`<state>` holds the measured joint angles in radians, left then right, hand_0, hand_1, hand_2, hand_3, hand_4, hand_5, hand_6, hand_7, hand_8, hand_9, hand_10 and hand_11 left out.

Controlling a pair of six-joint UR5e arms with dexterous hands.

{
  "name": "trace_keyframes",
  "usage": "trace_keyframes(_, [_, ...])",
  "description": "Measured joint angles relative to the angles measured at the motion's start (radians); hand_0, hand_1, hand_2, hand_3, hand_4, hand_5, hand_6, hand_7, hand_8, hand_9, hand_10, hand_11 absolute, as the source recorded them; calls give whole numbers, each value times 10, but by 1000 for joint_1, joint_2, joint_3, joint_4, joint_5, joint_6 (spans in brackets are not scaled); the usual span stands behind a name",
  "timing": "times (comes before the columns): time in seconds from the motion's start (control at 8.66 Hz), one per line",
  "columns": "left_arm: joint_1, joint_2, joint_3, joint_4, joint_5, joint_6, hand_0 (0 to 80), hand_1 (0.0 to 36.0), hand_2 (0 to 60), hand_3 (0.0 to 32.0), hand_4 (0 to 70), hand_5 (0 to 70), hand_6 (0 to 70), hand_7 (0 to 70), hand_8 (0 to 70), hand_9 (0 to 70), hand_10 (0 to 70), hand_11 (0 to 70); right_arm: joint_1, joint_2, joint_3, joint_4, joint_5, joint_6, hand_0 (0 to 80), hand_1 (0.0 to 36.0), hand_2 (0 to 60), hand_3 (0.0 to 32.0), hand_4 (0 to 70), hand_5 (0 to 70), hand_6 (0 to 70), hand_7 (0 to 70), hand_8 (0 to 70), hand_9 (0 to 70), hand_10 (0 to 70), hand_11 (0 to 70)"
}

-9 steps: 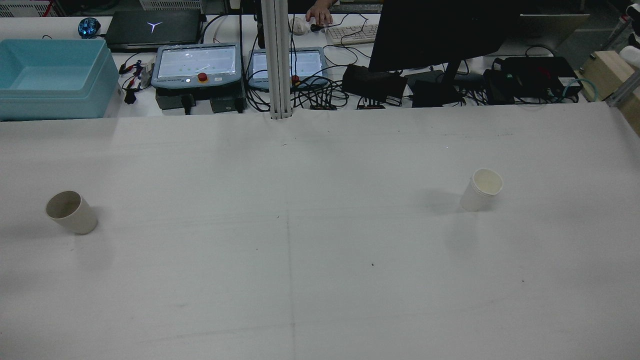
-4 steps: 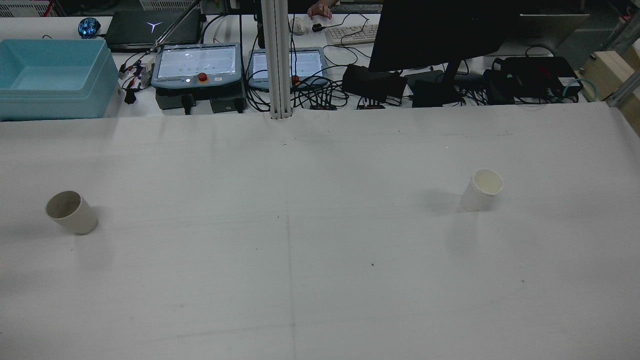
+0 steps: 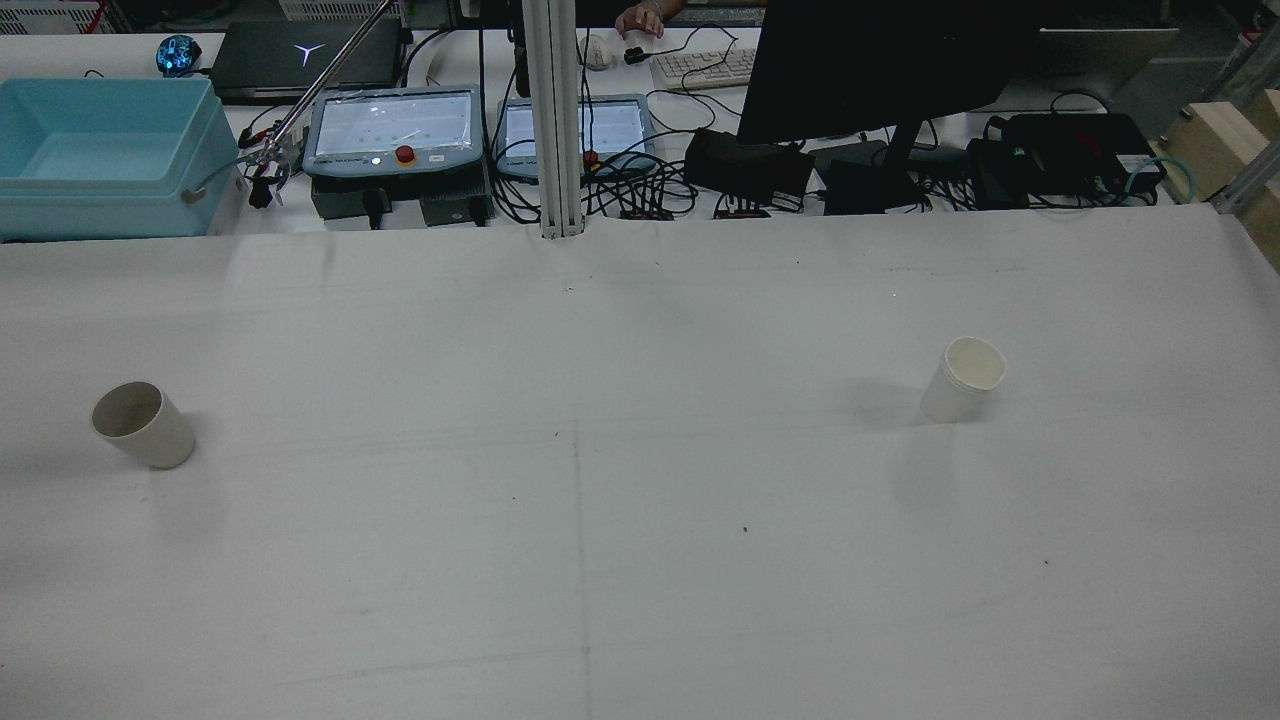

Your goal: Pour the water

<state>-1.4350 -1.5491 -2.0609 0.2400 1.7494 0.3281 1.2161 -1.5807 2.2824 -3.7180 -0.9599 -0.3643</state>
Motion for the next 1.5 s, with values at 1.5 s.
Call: trace_keyframes(1.5, [370,158,476,-700,-382,237,595,179,0,0,157,55,37,71,0,0,48,95,-49,-44,-113,24,-50,-73,459,145,150,0,35,0,0,0,0,3,0,0])
